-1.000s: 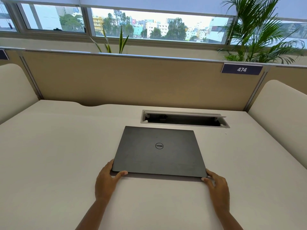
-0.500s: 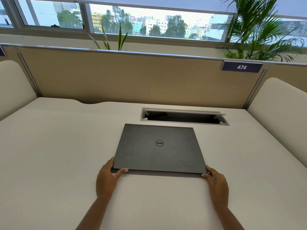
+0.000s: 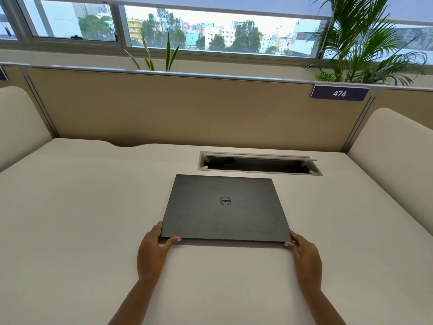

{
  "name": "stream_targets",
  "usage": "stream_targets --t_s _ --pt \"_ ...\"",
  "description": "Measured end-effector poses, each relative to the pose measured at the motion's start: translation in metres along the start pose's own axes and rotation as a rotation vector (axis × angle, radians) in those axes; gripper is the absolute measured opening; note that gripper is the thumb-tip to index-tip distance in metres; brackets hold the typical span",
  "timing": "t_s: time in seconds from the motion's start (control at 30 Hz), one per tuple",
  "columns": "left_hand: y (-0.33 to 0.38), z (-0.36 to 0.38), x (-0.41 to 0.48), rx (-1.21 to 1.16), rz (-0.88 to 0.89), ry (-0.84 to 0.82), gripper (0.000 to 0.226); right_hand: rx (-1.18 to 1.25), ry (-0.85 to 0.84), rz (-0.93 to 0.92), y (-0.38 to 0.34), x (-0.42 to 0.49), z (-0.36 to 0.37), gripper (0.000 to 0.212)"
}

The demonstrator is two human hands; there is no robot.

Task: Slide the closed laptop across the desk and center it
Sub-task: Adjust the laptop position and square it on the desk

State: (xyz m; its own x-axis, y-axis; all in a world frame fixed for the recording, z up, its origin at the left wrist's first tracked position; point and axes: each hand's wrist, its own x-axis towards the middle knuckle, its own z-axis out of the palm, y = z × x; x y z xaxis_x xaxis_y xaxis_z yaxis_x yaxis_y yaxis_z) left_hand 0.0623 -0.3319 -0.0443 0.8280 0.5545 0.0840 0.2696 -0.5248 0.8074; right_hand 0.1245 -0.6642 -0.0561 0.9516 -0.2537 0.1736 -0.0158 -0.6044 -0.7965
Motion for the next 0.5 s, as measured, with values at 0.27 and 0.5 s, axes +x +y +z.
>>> stream_targets --t_s 0.27,0.5 --pt "0.007 0.007 -0.02 0.251 0.06 -0.003 0.065 -0.054 -0.011 -0.038 -0.003 -0.006 -0.001 0.035" --pt "0.014 0.009 -0.045 0.485 0.176 0.041 0.096 -0.295 -0.002 -0.127 -0.013 -0.021 0.009 0.044"
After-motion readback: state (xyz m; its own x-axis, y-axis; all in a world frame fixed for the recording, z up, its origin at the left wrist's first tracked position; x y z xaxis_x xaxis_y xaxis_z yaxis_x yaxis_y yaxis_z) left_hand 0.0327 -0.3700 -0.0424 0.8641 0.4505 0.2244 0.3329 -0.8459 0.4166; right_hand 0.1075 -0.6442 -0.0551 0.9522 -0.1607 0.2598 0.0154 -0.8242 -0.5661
